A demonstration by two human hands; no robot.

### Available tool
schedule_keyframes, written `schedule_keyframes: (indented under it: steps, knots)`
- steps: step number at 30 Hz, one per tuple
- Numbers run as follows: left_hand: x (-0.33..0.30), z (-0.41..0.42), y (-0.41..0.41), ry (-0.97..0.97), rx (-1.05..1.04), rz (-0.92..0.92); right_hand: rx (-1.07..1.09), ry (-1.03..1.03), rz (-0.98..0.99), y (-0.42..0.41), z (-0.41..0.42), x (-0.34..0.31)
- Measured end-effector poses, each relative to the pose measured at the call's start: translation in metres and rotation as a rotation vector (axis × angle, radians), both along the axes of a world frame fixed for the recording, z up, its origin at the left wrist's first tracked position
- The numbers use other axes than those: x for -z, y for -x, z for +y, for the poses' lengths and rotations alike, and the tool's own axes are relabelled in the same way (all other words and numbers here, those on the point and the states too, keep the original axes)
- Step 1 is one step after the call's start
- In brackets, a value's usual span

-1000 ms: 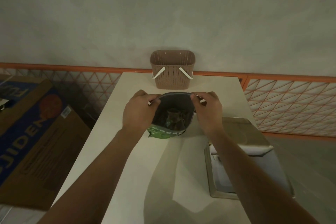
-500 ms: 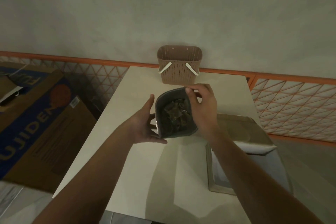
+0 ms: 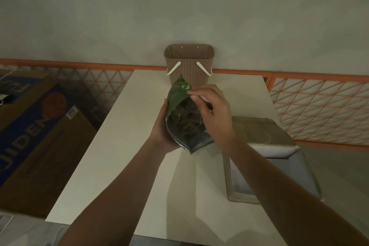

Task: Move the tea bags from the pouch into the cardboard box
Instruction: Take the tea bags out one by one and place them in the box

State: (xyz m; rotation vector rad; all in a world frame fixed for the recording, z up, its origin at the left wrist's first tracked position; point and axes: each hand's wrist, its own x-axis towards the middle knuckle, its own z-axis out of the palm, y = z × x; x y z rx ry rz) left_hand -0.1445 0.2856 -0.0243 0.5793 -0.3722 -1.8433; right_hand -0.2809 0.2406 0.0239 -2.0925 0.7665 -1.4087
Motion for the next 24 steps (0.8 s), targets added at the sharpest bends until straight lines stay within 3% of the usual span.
schedule_keyframes:
  steps: [3, 10, 24]
  knots:
    - [0.02, -0.007, -0.002, 0.042, -0.015, -0.048, 0.004, 0.008, 0.049, -0.008, -0.006, 0.01]
    - [0.034, -0.018, -0.01, 0.119, -0.086, -0.099, -0.044, 0.227, -0.087, -0.003, -0.001, 0.016]
    - [0.085, -0.017, 0.009, 0.139, -0.104, -0.014, -0.058, 0.167, -0.021, 0.016, 0.014, 0.069]
